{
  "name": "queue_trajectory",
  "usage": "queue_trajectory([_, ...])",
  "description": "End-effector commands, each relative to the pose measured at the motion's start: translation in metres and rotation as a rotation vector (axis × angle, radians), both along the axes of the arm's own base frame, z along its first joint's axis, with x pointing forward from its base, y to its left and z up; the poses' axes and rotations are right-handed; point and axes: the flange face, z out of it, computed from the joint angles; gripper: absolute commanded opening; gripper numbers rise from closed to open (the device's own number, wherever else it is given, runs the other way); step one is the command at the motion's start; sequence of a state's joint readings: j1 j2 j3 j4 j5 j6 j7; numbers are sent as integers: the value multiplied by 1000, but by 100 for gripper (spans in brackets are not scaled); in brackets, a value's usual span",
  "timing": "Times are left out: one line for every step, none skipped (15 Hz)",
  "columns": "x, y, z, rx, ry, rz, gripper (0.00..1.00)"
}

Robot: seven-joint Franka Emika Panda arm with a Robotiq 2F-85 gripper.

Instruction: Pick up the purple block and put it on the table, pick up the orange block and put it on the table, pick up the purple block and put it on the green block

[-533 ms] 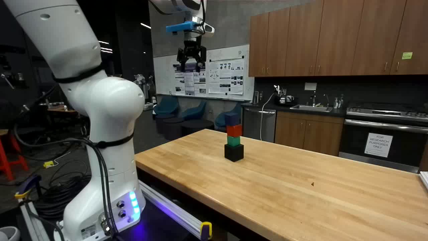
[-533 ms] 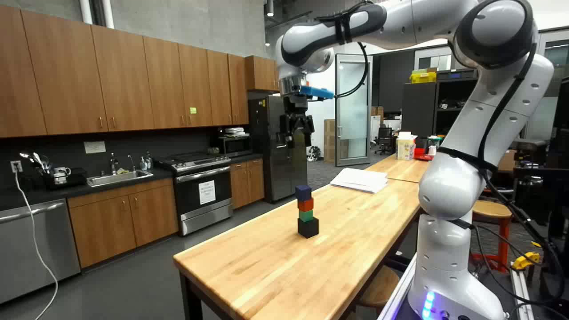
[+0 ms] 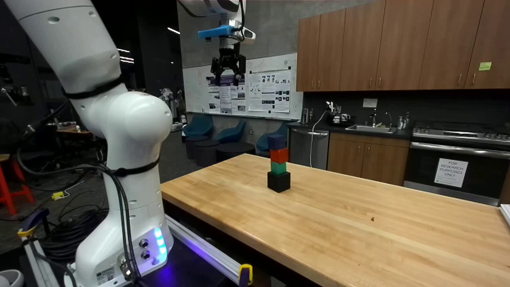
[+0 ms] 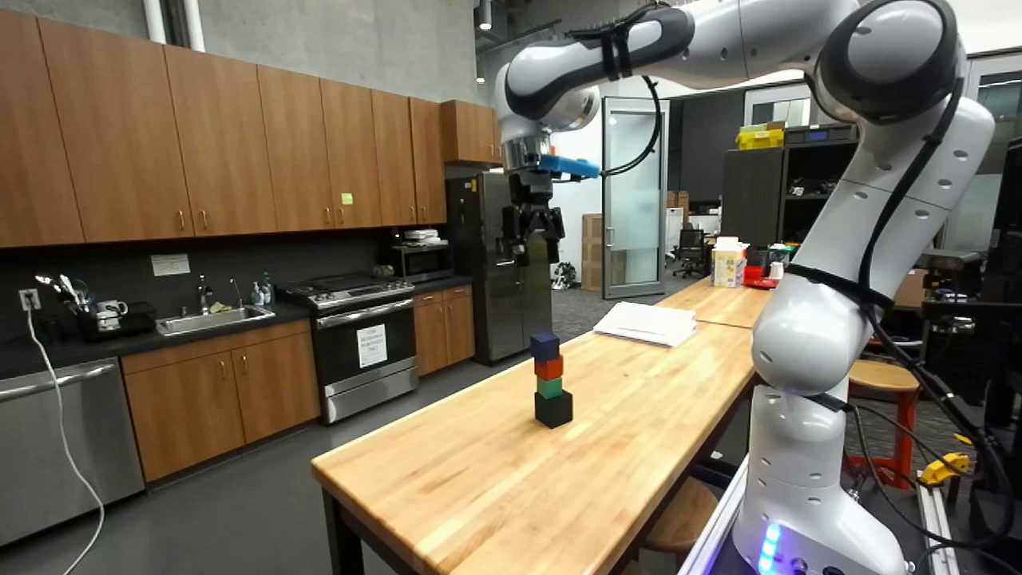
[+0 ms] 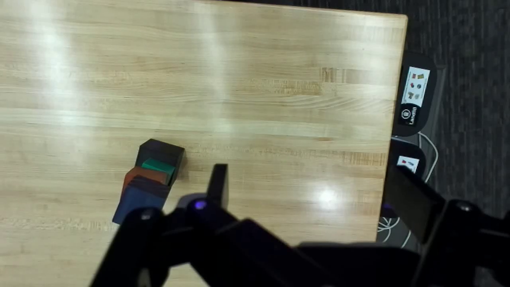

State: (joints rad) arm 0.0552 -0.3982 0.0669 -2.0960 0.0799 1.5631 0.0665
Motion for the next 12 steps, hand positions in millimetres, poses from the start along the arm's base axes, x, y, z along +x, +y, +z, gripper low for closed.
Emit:
queue_trajectory([0,-2,-1,1,-2,-2,100])
queue_trajectory([1,-5,-2,0,-10,-8,100])
queue_trajectory([1,-8,-3,2,-15,-11,100])
queue_trajectory([2,-12,-5,-2,-30,-19,100])
queue_trajectory([3,-18,-6,-6,-45,-30,100])
queue_trajectory([4,-22,-7,-8,-55,-41,100])
queue_trajectory([5,-28,-10,-11,-65,-52,100])
queue_trajectory([6,-34,-13,-16,-73,-64,100])
queue_trajectory([6,-41,-16,-21,-79,-76,100])
queue_trajectory([6,-48,-20,-25,-85,-93,100])
queue_trajectory([6,-56,-24,-38,-91,-111,100])
queue_trajectory([6,-63,-28,-45,-98,-127,100])
